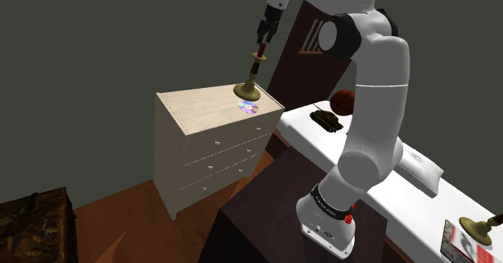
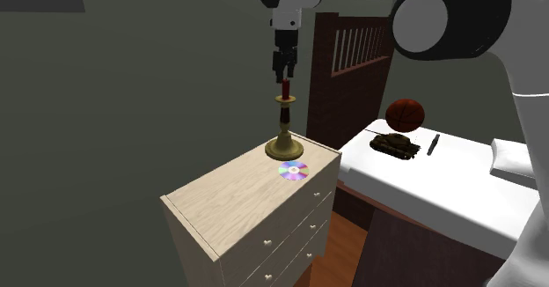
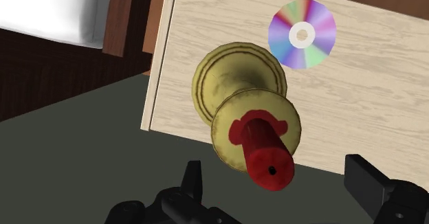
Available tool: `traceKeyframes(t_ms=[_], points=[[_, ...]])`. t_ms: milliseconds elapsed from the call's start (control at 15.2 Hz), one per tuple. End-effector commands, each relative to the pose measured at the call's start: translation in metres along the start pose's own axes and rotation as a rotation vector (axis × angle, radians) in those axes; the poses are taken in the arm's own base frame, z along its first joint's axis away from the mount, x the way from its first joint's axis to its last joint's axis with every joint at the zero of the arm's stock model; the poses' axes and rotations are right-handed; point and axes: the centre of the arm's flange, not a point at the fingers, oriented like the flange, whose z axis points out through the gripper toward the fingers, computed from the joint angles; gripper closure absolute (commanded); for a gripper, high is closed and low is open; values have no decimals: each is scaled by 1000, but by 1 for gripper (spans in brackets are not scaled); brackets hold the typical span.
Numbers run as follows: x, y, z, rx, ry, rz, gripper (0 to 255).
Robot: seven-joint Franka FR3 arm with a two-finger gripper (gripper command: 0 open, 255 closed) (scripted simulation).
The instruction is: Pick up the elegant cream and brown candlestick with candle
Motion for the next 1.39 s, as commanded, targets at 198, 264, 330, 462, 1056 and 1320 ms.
traceKeyframes(t_ms=[198, 264, 330, 462, 1056, 1320], points=[[0, 0, 25, 0, 0, -1, 0], [0, 0, 25, 0, 0, -1, 0], [1, 0, 25, 0, 0, -1, 255], [1, 0, 24, 0, 0, -1, 255], [1, 0, 14, 0, 0, -1, 255], [1, 0, -7, 0, 0, -1, 255]])
